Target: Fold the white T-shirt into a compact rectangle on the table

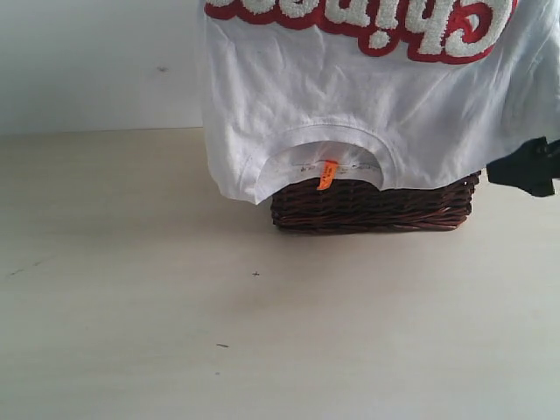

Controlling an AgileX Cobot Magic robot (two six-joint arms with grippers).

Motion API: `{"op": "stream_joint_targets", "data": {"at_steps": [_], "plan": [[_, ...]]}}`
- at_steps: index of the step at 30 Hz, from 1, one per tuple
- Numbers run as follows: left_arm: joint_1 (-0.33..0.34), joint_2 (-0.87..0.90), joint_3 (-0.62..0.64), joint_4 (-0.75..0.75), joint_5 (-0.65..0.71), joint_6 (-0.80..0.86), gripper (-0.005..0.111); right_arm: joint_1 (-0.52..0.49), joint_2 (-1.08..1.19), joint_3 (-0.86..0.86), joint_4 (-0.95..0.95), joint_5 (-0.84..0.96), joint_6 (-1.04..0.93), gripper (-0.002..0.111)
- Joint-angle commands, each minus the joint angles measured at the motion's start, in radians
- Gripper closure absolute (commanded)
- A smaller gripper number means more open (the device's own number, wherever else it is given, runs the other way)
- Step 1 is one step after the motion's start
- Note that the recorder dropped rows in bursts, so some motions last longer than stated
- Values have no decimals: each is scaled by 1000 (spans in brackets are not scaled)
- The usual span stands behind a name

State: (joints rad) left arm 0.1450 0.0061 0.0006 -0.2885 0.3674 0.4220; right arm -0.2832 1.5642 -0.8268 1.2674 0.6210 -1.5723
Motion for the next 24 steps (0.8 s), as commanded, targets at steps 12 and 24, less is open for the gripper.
{"op": "stream_joint_targets", "data": {"at_steps": [12, 24], "plan": [[-5, -6, -1, -3, -4, 1, 107, -2, 46, 4, 293, 53, -151, 86], [-5, -6, -1, -3, -4, 1, 107, -2, -104, 4, 138, 309, -80, 108]]}}
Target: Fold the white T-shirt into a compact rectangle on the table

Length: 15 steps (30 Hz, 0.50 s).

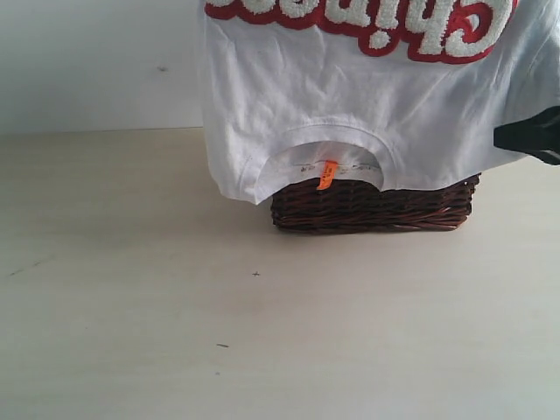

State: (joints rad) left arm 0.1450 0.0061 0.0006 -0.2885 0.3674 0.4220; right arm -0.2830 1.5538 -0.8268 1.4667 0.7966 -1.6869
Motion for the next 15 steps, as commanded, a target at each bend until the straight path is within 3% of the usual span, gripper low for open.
{"op": "stream_joint_targets", "data": {"at_steps": [1, 6, 7, 11, 13, 15], "plan": [[-5, -6, -1, -3, -4, 1, 107, -2, -116, 4, -68, 160, 32, 108], [-5, -6, -1, -3, -4, 1, 107, 4, -159, 4, -136, 343, -108, 103], [-5, -6, -1, -3, -4, 1, 107, 11, -147, 4, -193, 384, -158, 98], [-5, -6, -1, -3, -4, 1, 107, 94, -27, 6, -405, 399, -149, 59], [-5, -6, -1, -3, -4, 1, 107, 122, 32, 22, -381, 308, -111, 48], [-5, -6, -1, -3, -4, 1, 107, 133, 109, 36, -269, 220, -107, 45]]}}
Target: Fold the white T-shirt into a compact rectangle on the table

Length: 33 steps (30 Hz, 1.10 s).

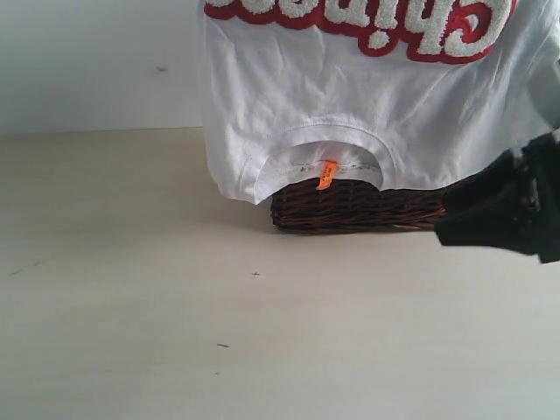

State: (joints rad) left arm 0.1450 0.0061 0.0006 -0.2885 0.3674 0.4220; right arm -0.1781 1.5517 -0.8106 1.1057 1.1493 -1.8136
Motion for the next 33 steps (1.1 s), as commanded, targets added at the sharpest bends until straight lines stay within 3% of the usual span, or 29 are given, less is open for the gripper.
{"op": "stream_joint_targets", "data": {"at_steps": [1, 5, 10, 13, 19, 28, 33], "plan": [[-5, -6, -1, -3, -4, 1, 107, 28, 143, 20, 166, -151, 19, 45], [-5, -6, -1, -3, -4, 1, 107, 28, 249, 20, 438, -179, 30, 45], [-5, -6, -1, -3, -4, 1, 107, 28, 309, 17, 620, -260, 81, 45], [-5, -6, -1, -3, -4, 1, 107, 28, 353, 8, 639, -282, 120, 45], [-5, -6, -1, -3, -4, 1, 107, 28, 370, -49, 639, -154, 115, 51], [-5, -6, -1, -3, -4, 1, 107, 28, 335, -116, 639, -16, 115, 82], [-5, -6, -1, -3, -4, 1, 107, 28, 320, -116, 639, 6, 115, 107]]}}
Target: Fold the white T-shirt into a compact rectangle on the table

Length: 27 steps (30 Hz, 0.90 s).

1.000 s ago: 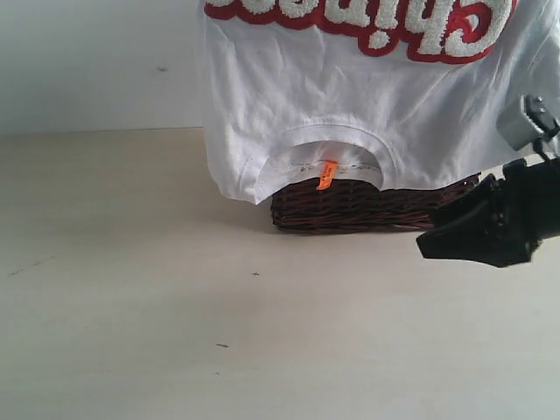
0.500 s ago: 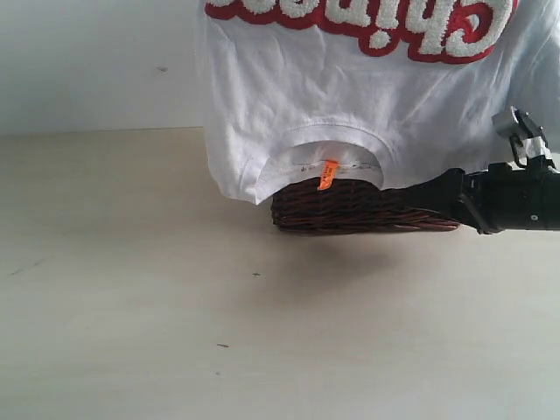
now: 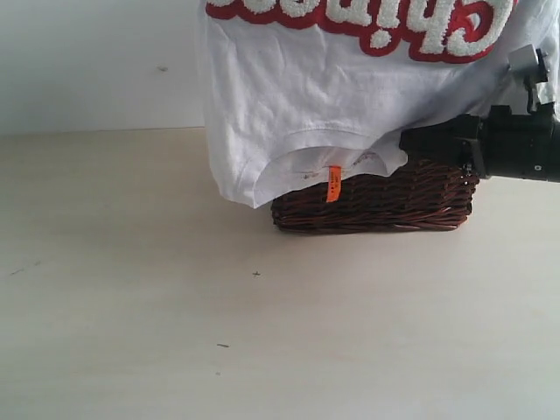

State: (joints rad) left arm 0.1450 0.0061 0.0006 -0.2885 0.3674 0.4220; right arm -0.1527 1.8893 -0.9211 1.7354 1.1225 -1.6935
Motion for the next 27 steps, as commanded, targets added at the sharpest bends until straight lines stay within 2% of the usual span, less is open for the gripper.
{"op": "stream_joint_targets", "data": {"at_steps": [1, 8, 16, 23, 27], "plan": [[-5, -6, -1, -3, -4, 1, 107, 2, -19, -5, 9, 37, -3, 108], [-5, -6, -1, -3, -4, 1, 107, 2, -80, -5, 9, 99, 39, 108], [-5, -6, -1, -3, -4, 1, 107, 2, -280, -5, -123, 99, 197, 108], [-5, -6, -1, -3, -4, 1, 107, 2, -462, -5, 9, 99, 198, 108], [-5, -6, -1, -3, -4, 1, 107, 2, -516, -123, 9, 99, 158, 108]]}}
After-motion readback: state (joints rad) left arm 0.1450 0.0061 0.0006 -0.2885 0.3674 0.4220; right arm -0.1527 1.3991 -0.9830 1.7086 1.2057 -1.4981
